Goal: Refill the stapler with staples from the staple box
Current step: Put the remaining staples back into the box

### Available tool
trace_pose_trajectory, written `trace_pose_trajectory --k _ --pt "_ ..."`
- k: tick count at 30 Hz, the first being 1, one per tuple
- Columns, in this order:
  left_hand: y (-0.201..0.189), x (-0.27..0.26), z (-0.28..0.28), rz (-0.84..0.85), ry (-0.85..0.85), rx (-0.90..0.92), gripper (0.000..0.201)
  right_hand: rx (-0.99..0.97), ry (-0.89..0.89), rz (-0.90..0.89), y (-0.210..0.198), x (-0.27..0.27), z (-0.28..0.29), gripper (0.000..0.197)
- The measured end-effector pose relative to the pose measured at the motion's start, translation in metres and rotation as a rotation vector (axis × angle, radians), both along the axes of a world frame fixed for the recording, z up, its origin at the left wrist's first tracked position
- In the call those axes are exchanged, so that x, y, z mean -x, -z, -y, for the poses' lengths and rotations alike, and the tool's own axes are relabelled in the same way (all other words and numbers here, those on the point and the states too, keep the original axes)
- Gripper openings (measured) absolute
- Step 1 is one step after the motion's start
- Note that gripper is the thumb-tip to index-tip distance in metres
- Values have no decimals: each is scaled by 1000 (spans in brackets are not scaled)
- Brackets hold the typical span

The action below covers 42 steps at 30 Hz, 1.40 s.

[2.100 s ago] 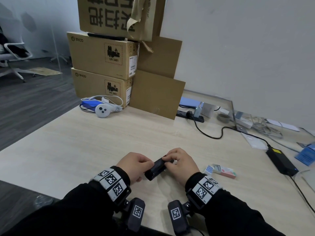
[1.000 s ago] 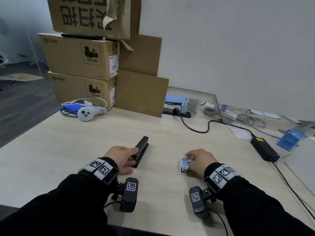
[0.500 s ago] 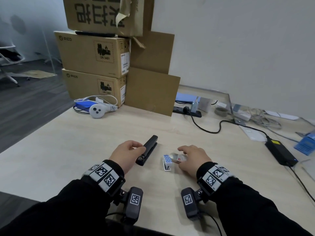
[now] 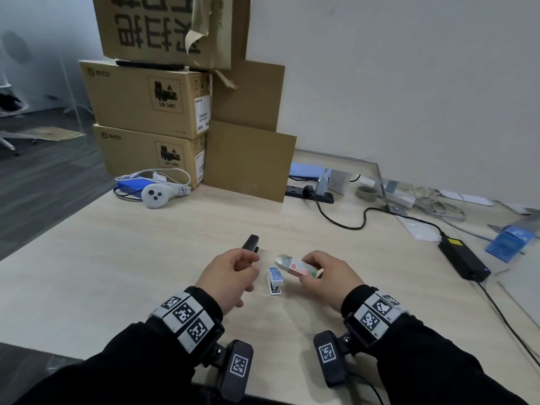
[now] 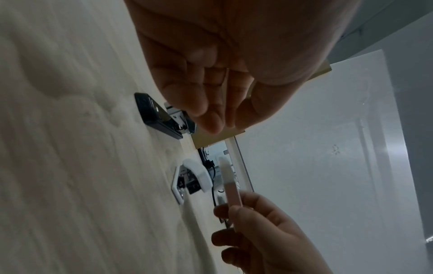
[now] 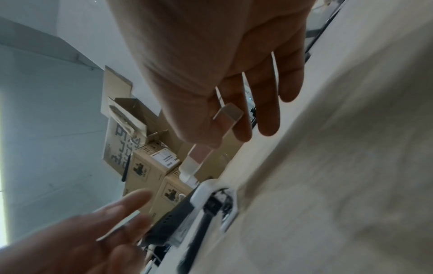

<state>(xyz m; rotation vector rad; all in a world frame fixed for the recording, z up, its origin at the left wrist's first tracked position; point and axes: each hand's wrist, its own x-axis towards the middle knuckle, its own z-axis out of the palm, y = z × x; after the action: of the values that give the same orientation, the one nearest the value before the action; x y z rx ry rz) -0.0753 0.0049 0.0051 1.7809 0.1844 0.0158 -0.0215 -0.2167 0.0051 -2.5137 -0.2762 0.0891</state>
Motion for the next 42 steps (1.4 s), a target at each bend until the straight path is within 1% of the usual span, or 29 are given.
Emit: trace_pose_trajectory --k 5,13,21,27,33,36,42 --pt "-1 2 4 -17 27 88 31 -104 -144 48 -10 17 -12 20" --pt "-6 8 -3 -7 15 203 22 -142 -205 64 -15 21 -24 23" --pt "-3 7 -8 14 33 190 23 -164 -226 63 -12 22 -33 24" --pt "-5 7 -9 4 73 149 25 -168 -242 49 -11 23 -37 29" --pt "-6 6 -9 -24 58 218 20 -267 -208 -26 -9 21 -38 33" --pt "-4 5 -10 -49 38 220 20 -310 -199 -55 -8 20 -38 34" --pt "-2 4 -10 -85 26 230 19 -310 -190 -70 -5 20 -39 33"
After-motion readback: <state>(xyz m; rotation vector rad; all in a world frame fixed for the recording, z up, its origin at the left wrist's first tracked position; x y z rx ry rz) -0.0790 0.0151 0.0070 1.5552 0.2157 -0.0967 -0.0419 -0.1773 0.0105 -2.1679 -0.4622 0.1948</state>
